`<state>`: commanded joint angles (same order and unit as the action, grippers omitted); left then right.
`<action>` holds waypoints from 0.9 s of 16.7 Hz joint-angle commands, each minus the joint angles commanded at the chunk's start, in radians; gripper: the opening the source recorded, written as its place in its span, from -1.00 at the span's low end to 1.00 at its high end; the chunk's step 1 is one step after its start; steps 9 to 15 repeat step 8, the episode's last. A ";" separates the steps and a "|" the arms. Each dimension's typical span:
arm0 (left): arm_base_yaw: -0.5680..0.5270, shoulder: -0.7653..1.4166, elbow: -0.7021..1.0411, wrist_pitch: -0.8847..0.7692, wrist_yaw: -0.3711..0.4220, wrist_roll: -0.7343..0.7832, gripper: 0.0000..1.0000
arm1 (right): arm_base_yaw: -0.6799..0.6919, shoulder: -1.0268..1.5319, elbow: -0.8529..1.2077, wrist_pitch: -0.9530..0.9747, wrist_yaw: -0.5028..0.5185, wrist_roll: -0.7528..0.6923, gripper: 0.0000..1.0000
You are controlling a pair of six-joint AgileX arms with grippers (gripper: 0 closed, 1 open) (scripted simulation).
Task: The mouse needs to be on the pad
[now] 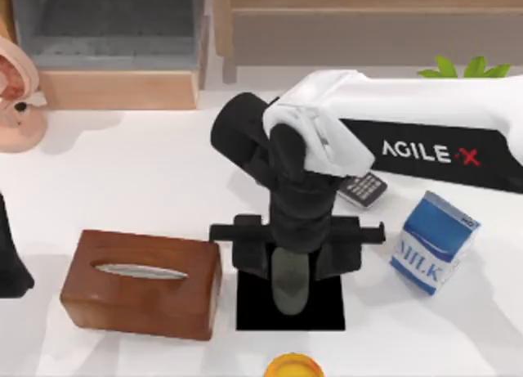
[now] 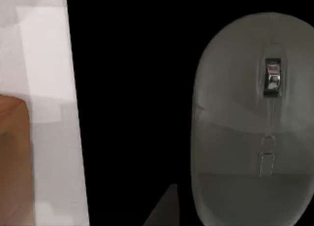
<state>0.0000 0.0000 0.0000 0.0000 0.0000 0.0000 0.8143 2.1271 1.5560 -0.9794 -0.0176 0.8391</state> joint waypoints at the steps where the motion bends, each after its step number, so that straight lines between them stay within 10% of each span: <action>1: 0.000 0.000 0.000 0.000 0.000 0.000 1.00 | 0.000 0.000 0.000 0.000 0.000 0.000 0.81; 15: 0.000 0.000 0.000 0.000 0.000 0.000 1.00 | 0.000 0.000 0.000 0.000 0.000 0.000 1.00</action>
